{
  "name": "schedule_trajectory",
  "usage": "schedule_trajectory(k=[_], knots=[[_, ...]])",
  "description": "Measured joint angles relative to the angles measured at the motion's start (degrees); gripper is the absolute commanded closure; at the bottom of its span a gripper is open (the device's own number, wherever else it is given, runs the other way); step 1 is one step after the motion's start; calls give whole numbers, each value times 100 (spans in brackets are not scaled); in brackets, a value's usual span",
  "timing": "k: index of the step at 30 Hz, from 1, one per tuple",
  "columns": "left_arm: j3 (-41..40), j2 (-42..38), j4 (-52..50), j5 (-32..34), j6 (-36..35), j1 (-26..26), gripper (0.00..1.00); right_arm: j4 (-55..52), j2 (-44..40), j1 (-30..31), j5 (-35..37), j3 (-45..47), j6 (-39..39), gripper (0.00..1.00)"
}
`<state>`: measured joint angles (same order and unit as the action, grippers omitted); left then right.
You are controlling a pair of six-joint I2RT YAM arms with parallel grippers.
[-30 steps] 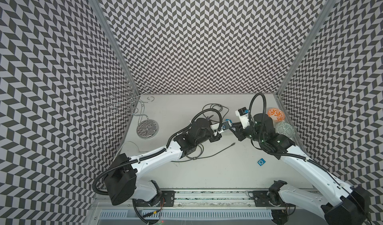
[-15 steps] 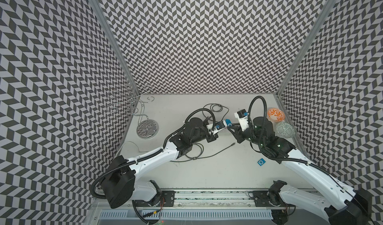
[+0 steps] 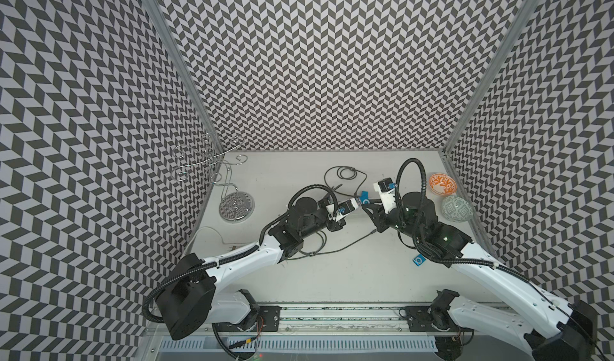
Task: Charge mp3
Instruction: Insert the charging cable into the MP3 player.
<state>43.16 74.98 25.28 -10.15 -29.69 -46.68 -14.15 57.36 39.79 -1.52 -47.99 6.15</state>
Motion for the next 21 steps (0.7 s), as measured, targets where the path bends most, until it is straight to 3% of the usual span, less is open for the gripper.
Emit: schedule_trajectory(k=[9, 21], knots=[[-31, -4, 192, -13, 66, 22, 100, -72, 42, 485, 946, -138, 79, 96], [-122, -13, 339, -74, 66, 22, 100, -79, 96, 927, 1707, -157, -146, 97]])
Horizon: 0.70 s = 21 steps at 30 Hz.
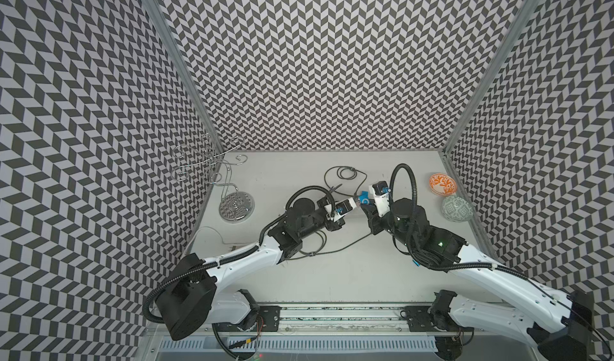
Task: Charge mp3
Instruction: Insert the charging cable into the MP3 player.
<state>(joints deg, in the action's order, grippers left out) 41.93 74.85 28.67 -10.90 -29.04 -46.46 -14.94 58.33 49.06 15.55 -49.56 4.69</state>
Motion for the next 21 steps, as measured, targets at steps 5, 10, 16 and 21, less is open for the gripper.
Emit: schedule_trajectory(k=[5, 10, 16, 21], knots=[[-4, -39, -17, -11, -122, 0, 100, 24, -2, 17, 7, 0, -245, 97], [-4, -61, -44, -11, -249, 0, 100, 44, -26, 17, -26, 0, -511, 98], [-4, -76, -39, -7, -286, 7, 100, 96, -39, 17, -90, 2, -590, 98], [-4, -59, -48, 76, -332, 20, 100, 175, 68, 35, -39, 4, -627, 99]])
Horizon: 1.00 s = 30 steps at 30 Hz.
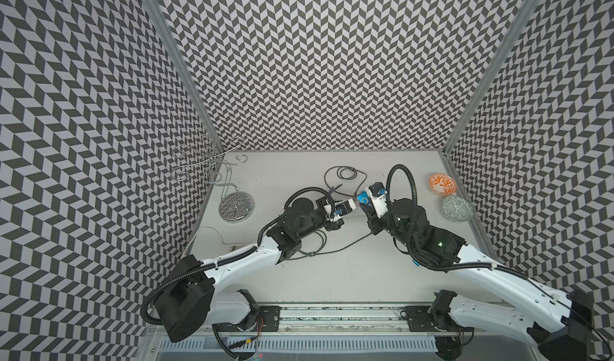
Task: Charge mp3
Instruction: Insert the charging cable into the MP3 player.
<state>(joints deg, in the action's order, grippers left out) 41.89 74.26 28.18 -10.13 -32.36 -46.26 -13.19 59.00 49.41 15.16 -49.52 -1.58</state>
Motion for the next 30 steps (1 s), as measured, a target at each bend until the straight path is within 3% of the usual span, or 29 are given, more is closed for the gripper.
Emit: schedule_trajectory(k=[18, 22, 23, 27, 30], knots=[[334, 310, -256, -15, -166, 330, 100, 431, 619, 39, 529, -175, 369, 100], [485, 310, -210, -136, -142, 494, 85, 428, 715, -164, 306, -428, 619, 100], [516, 310, -190, -151, -127, 540, 75, 426, 789, -260, 155, -535, 671, 100], [658, 295, -83, -129, -44, 774, 54, 376, 1355, -621, -490, -1167, 831, 100], [717, 205, -63, -118, 20, 940, 47, 361, 1860, -815, -743, -1615, 892, 100]])
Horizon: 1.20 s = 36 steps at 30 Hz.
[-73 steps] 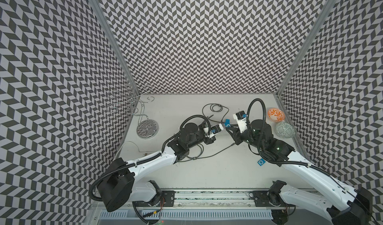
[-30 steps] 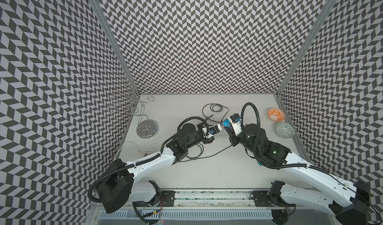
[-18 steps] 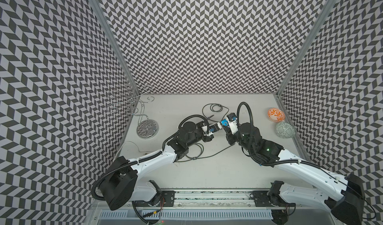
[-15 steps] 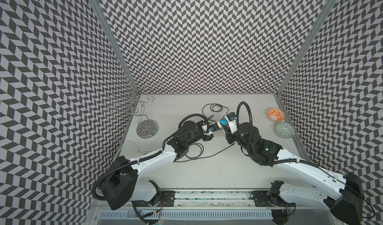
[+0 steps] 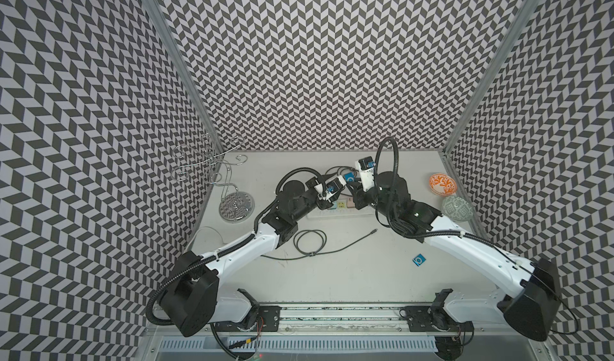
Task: Charge mp3
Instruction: Insert the charging cable into the MP3 player, then place the MP3 player at the center of the board.
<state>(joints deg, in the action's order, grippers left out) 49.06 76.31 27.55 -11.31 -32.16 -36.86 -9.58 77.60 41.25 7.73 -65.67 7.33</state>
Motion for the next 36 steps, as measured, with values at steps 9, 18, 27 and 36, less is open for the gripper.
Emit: schedule_trajectory(k=[9, 18, 27, 36], knots=[[4, -761, 24, 55, 363, 643, 35, -116, 1941, -527, -483, -2225, 68, 100], [0, -1335, -461, 306, 931, 1528, 31, -291, 4030, -640, -758, -4835, 79, 100], [-118, -1648, -1187, 435, 1499, 1858, 28, -549, 5324, -494, -1294, -4959, 238, 99], [-310, -1851, -1628, 444, 1687, 1941, 25, -682, 5742, -221, -1423, -4830, 299, 94]])
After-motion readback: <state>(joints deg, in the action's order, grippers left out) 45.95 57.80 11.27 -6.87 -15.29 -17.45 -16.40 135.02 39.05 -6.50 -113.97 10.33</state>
